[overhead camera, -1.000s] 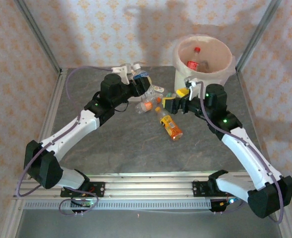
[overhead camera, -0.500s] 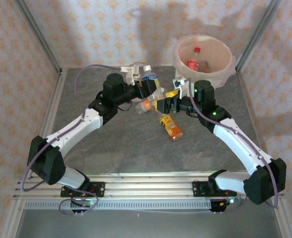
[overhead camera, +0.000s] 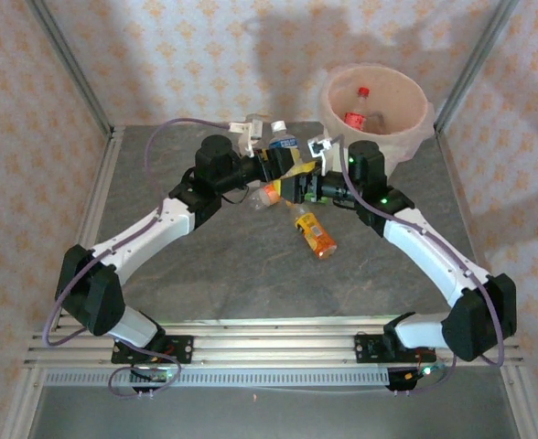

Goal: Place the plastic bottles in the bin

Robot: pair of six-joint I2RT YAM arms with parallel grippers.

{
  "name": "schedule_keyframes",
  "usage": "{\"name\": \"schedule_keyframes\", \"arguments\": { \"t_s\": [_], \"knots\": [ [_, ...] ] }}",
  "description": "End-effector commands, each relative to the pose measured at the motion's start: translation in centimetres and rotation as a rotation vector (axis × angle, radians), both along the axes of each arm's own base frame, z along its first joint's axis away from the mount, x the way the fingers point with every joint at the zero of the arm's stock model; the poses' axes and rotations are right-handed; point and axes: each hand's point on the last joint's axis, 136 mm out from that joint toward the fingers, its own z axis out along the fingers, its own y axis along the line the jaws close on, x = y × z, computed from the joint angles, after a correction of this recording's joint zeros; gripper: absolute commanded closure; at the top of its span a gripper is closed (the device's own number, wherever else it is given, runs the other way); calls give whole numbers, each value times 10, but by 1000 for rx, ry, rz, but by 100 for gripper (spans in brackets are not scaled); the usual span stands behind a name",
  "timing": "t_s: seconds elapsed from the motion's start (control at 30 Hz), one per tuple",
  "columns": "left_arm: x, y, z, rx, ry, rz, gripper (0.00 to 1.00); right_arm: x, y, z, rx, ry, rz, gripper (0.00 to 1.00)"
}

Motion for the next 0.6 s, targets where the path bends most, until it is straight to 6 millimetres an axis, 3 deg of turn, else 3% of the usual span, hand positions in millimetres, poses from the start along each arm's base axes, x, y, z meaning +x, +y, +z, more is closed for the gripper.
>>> {"name": "schedule_keyframes", "arguments": {
  "t_s": [0.0, 0.13, 0.3, 0.37, 0.43, 0.5, 0.57],
  "knots": [
    [-4, -9, 28, -52, -59, -49, 47, 2, 4, 26, 48, -58, 5, 17],
    [-3, -10, 29, -62, -56, -49, 47, -1, 1, 19, 34, -61, -4, 37],
    [-2, -9, 28, -66, -49, -41, 46, -2, -5, 13, -19, -76, -27, 46],
    [-2, -10, 28, -61, -36, -44, 39, 1, -9, 13, -34, -75, -55, 49],
    [-3, -13, 29, -61, -22, -63, 17, 6, -12, 12, -42, -72, -87, 51],
    [-3, -13, 30, -65, -13, -61, 4, 11, -14, 10, -54, -71, -118, 53],
    [-1, -7, 30, -66, -13, -28, 0, 16, -18, 7, -72, -66, -153, 54]
  ]
}}
